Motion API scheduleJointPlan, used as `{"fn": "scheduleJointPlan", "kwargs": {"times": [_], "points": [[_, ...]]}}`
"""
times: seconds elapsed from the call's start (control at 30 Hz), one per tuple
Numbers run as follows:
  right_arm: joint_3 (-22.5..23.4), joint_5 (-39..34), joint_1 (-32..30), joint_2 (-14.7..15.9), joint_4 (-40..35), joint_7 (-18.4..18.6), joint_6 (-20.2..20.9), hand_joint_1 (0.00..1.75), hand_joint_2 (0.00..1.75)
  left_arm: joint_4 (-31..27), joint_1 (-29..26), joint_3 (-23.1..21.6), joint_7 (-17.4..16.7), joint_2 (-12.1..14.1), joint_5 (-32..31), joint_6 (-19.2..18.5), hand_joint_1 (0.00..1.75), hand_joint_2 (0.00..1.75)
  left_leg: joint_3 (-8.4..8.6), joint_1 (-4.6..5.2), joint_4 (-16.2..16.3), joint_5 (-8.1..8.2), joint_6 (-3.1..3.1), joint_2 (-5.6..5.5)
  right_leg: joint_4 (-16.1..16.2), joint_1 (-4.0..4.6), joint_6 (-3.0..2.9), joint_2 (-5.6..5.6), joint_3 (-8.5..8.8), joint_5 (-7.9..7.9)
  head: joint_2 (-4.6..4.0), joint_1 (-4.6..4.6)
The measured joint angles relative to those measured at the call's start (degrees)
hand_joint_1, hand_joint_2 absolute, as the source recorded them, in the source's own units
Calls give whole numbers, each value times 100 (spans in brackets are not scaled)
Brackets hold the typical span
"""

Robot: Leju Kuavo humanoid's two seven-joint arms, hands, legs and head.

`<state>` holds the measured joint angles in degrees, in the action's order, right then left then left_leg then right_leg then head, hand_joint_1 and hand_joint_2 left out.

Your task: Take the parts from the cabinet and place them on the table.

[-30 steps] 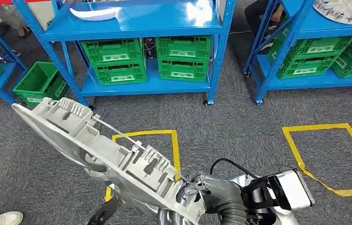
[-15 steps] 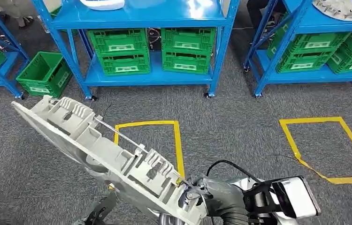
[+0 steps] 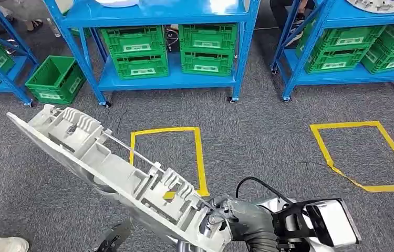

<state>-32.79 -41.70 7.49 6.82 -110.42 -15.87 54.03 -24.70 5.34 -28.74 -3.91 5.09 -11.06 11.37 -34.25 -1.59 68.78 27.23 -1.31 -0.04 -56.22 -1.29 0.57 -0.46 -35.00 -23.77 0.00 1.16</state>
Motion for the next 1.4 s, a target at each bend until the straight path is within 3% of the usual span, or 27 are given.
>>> {"fn": "scheduleJointPlan", "kwargs": {"times": [0.03, 0.07, 0.1, 0.17, 0.23, 0.33, 0.4, 0.43, 0.5, 0.53, 0.6, 0.63, 0.7, 0.73, 0.77, 0.8, 0.87, 0.9, 0.97, 1.0, 1.03, 1.1, 1.13, 1.23, 1.27, 1.33, 1.4], "points": [[-2, 0, 2, 0, 0, 2, 2, 175, 175, 0, 21, -7, 0, -4, -28, -9, 0, 175, 384, -16, -514, 24, -13, -3, -54, -5, 19, 4, -62, 32, 0, 2], [-4, 0, 2, -2, -4, 4, 4, 175, 175, 0, 53, -15, 0, -17, -37, -35, 0, 175, 694, 19, -994, 300, -19, -28, -81, 28, 64, 4, -116, 62, 0, 7], [-7, 7, 10, -4, -11, 11, 7, 175, 175, 0, 76, -15, 0, -15, -46, -37, 0, 175, 816, 43, -1282, 397, 79, -56, -88, 30, 131, -2, -127, 112, 0, -18], [-11, 0, 21, -2, -13, 11, 7, 175, 175, 4, 74, -24, 2, -33, -63, -52, 0, 175, 726, 95, -1214, 339, 164, -45, -39, 2, 222, -10, -155, 251, 0, -11], [-11, -39, 22, 0, -13, 31, -7, 175, 175, 24, 76, -26, 31, -46, -68, -66, 0, 175, 613, 68, -1263, 199, 321, -7, -29, -13, 277, -9, -204, 281, 0, -20], [-15, -94, 28, 11, -13, 83, -39, 175, 175, 26, 144, -26, 57, -79, -72, -107, 0, 175, 340, 114, -1254, -51, 466, 21, -1079, -9, 74, 8, -601, -674, 0, -39], [-26, -140, 29, 15, -11, 142, -63, 175, 175, 37, 153, -26, 85, -112, -68, -164, 0, 175, 111, 169, -1244, -224, 483, 25, -1961, -9, 133, 12, -751, -936, 0, -39], [-33, -151, 29, 17, -11, 153, -72, 175, 175, 48, 153, -26, 92, -118, -66, -168, 0, 175, 11, 196, -1241, -299, 488, 29, -2061, -6, 195, 13, -681, -848, 0, -39], [-39, -157, 32, 20, -11, 168, -77, 175, 175, 65, 155, -26, 98, -136, -65, -168, 0, 175, -170, 244, -1240, -445, 489, 28, -1594, 22, 275, 15, -212, -502, 0, -39], [-42, -160, 37, 20, -11, 168, -79, 175, 175, 72, 158, -26, 101, -142, -65, -168, 0, 175, -246, 262, -1240, -521, 483, 20, -1073, 63, 209, 18, 186, -442, 0, -39], [-46, -160, 72, 13, -18, 175, -83, 175, 175, 74, 162, -24, 101, -170, -65, -164, 0, 175, -329, 295, -1231, -642, 437, 8, 206, 183, -42, -6, 1092, -747, 0, -39], [-50, -162, 86, 13, -15, 181, -83, 175, 175, 77, 163, -26, 103, -175, -65, -166, 0, 175, -349, 284, -1256, -731, 419, 19, 268, 183, -28, -1, 1088, -763, 0, -6], [-59, -177, 92, 11, -15, 208, -107, 175, 175, 98, 159, -24, 116, -177, 5, -168, 0, 175, -399, 247, -1311, -886, 359, 29, 251, 225, -37, 3, 951, -650, 0, -39], [-63, -184, 95, 9, -11, 241, -133, 175, 175, 142, 142, -18, 153, -164, 52, -155, 0, 175, -449, 272, -1317, -901, 324, 4, 307, 126, -95, -17, 852, -528, 0, -46], [-68, -190, 98, 9, -9, 264, -149, 175, 175, 157, 123, -17, 168, -186, 83, -155, 0, 175, -532, 248, -1235, -669, 277, -15, 289, 124, -134, -20, 825, -453, 0, -42], [-79, -206, 96, 9, -9, 295, -171, 175, 175, 171, 102, -13, 190, -184, 107, -151, 0, 175, -614, 218, -947, -214, 230, -11, 286, 122, -189, -24, 730, -365, 0, -22], [-96, -241, 96, 9, -9, 334, -206, 175, 175, 217, 101, 11, 223, -179, 160, -146, 0, 175, -752, 155, -73, 461, 151, -7, 273, 129, -188, -25, 553, -209, 0, -17], [-98, -265, 96, 9, -7, 345, -236, 175, 175, 232, 100, 13, 241, -184, 166, -146, 0, 175, -801, 134, 361, 544, 126, -5, 248, 131, -177, -31, 440, -136, 0, -17], [-103, -280, 92, 9, 0, 358, -256, 175, 175, 269, 98, 13, 249, -190, 186, -146, 0, 175, -675, 90, 653, 217, 96, -3, 161, 122, -147, -32, 196, -14, 0, -15], [-105, -282, 91, 9, 0, 367, -262, 175, 175, 284, 99, 13, 254, -190, 192, -142, 0, 175, -411, 69, 439, -50, 88, -1, 89, 114, -127, -31, 43, 49, 0, -15], [-105, -282, 91, 11, 0, 371, -267, 175, 175, 291, 102, 15, 254, -190, 192, -140, 0, 175, -140, 57, 145, -134, 86, -1, 40, 107, -108, -27, -52, 87, 0, -13], [-111, -284, 92, 9, -2, 376, -271, 175, 175, 297, 125, 15, 258, -192, 192, -138, 0, 175, 790, 77, -1122, 373, 116, -13, -73, 146, -22, -17, -188, 178, 0, -9], [-116, -284, 90, 9, -2, 385, -275, 175, 175, 302, 138, 20, 265, -192, 195, -120, 0, 175, 855, 86, -1284, 454, 168, -23, -70, 142, 3, -32, -196, 218, 0, -33], [-131, -332, 89, 15, 0, 402, -302, 175, 175, 334, 118, 18, 269, -221, 206, -122, 0, 175, 676, 140, -1291, 271, 332, -2, 0, 134, 132, -46, -241, 438, 0, -35], [-131, -356, 81, 24, 0, 413, -315, 175, 175, 350, 132, 20, 269, -236, 206, -122, 0, 175, 611, 105, -1313, 168, 380, 48, -75, 97, 108, -27, -323, 307, 0, -15], [-140, -398, 78, 42, 0, 444, -328, 175, 175, 358, 136, 28, 271, -240, 208, -133, 0, 175, 410, 111, -1315, -22, 457, 37, -678, 82, -28, -7, -539, -409, 0, -48], [-157, -422, 63, 61, 0, 501, -352, 175, 175, 372, 135, 37, 280, -284, 219, -142, 0, 175, 174, 114, -1299, -202, 453, 37, -1599, 78, -15, -2, -693, -886, 0, -52]]}}
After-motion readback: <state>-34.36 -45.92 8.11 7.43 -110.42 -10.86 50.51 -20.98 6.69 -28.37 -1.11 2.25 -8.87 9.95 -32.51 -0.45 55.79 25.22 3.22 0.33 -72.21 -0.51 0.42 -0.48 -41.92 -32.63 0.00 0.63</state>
